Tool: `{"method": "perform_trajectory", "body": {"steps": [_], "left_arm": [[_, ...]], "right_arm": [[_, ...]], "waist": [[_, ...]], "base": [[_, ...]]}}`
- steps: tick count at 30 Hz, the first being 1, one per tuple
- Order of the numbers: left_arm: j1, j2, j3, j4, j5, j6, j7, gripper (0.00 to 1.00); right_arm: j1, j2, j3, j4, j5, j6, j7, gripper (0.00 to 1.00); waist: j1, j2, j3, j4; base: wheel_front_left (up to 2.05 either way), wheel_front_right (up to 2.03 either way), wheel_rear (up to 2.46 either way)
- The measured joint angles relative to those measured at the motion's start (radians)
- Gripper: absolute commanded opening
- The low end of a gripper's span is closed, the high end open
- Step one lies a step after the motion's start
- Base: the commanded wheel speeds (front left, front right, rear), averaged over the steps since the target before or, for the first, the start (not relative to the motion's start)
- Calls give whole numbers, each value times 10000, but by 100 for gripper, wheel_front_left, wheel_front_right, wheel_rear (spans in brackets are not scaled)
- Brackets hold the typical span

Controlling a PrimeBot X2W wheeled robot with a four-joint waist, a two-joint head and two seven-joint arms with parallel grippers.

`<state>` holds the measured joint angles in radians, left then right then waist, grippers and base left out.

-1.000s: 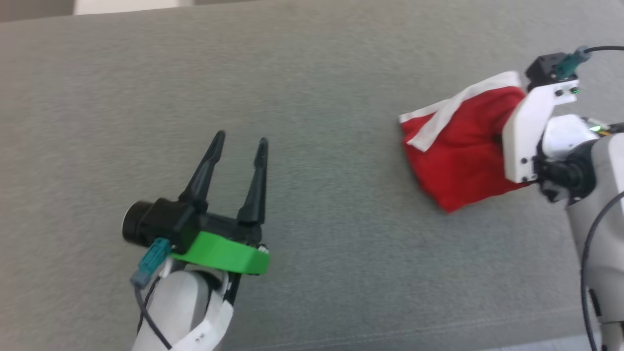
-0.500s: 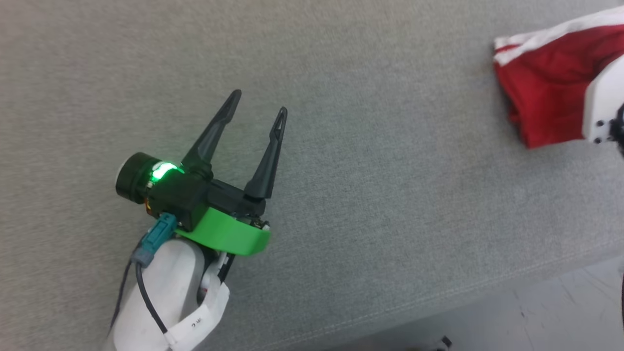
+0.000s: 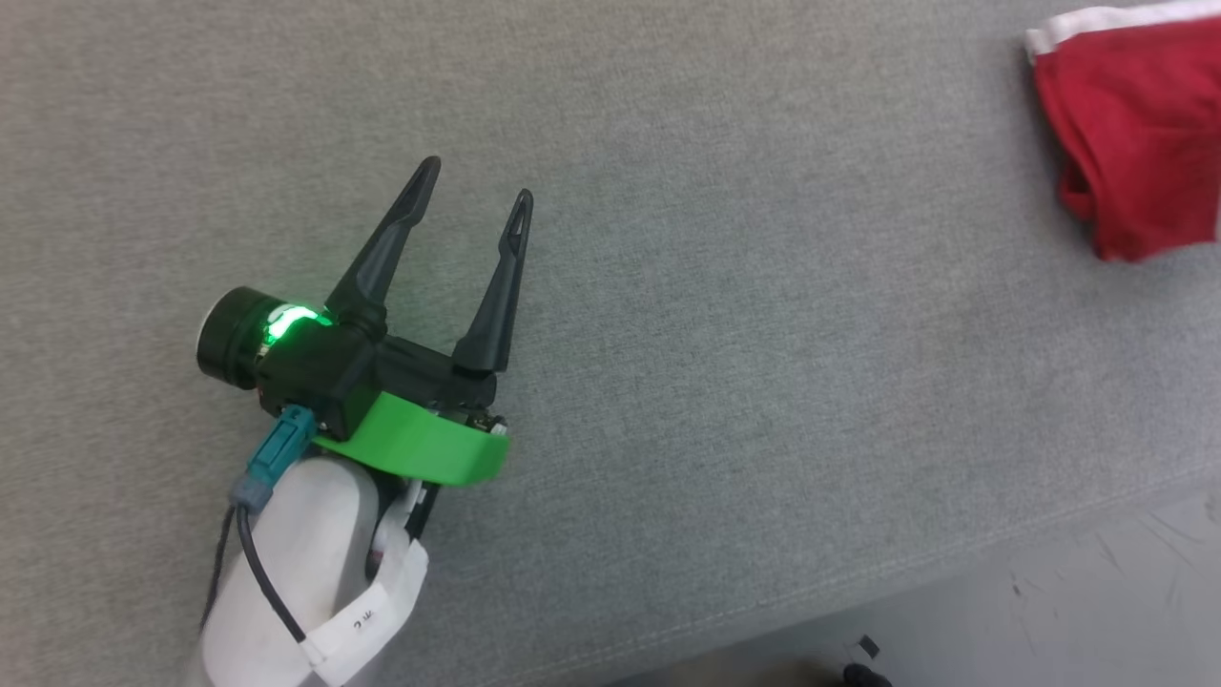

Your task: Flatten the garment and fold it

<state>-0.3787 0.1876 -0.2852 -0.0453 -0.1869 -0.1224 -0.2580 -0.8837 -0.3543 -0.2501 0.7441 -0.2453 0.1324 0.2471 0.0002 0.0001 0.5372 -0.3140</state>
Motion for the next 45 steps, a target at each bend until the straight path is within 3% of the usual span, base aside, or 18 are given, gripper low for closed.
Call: {"method": "perform_trajectory", "body": {"steps": [4, 11, 18, 28, 35, 45], "left_arm": [[121, -385, 140, 48, -261, 2, -2, 100], [870, -945, 752, 395, -506, 4, -2, 100], [1639, -1187, 1361, 1055, -506, 86, 0, 100], [2144, -1313, 1482, 1707, -422, 238, -2, 100], [2580, -1327, 1248, 1766, -454, 368, -2, 100], [3126, -1335, 1087, 1714, -514, 593, 0, 100]], "right_arm": [[78, -105, -134, -111, 180, 0, -1333, 100], [1477, 286, 286, -905, 1994, 0, -3444, 100], [3551, 892, 1363, -2863, 3745, 0, -4351, 100], [6389, 2186, 1170, -6130, 3281, 0, -4869, 100], [7939, 2821, 1131, -6920, 2706, 0, -4964, 100], [9311, 3014, 1166, -7503, 2792, 0, -5032, 100]], "waist": [[-1, 0, -394, 200], [-1, 0, -1455, 690], [-3, -1, -2615, 1266], [-3, -1, -3847, 2324], [-3, -1, -4505, 2928], [-3, 0, -5231, 3386]], "base": [[0, 0, 0], [0, 0, 0], [0, 0, 0], [0, 0, 0], [0, 0, 0], [0, 0, 0]]}}
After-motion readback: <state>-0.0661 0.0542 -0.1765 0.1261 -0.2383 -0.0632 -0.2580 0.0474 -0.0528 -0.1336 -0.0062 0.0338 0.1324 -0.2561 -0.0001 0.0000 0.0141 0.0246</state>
